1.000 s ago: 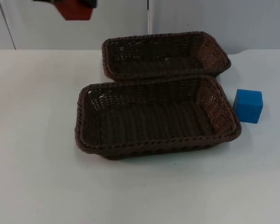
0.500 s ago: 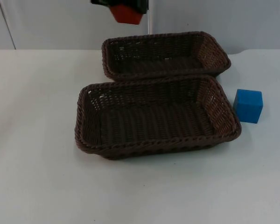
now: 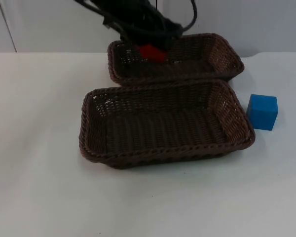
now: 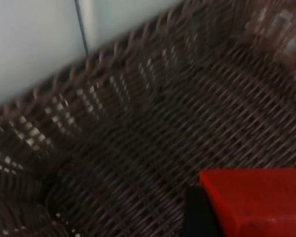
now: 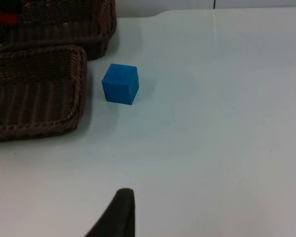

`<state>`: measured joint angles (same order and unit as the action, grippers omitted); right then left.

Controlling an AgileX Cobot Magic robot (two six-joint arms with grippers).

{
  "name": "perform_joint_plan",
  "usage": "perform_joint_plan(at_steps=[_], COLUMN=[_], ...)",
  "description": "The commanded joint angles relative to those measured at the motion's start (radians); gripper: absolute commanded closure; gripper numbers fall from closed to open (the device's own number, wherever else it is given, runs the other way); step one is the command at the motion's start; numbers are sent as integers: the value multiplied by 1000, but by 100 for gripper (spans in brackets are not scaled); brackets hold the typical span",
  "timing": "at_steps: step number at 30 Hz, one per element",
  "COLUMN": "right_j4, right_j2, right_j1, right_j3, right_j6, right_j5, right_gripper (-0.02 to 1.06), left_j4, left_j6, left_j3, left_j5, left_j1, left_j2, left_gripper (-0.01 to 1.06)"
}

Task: Pick up one cube with the left hand and place it into the upper basket. Pick up one cube with the right hand and place it into the lower basket.

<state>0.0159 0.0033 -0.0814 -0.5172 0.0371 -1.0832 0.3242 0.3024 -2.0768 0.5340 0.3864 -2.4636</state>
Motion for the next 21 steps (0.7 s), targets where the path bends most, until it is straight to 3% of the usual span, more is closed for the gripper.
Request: perform_joint_plan(at_steps=[1, 11, 21], right_j4=[1, 1, 1], right_j2=[-3, -3, -3], right_j1=[0, 0, 0], right_j3=[1, 1, 1], right_j6=[-1, -1, -1], right_j5=[6, 6, 6], right_gripper=[-1, -1, -1], left_j4=[-1, -29, -31], left_j6=[3, 3, 3], left_j3=[-13, -13, -13], left_j5=[-48, -177, -184], left_j1=[3, 3, 3], left_j2=[-23, -79, -100], left_gripper=[105, 105, 105])
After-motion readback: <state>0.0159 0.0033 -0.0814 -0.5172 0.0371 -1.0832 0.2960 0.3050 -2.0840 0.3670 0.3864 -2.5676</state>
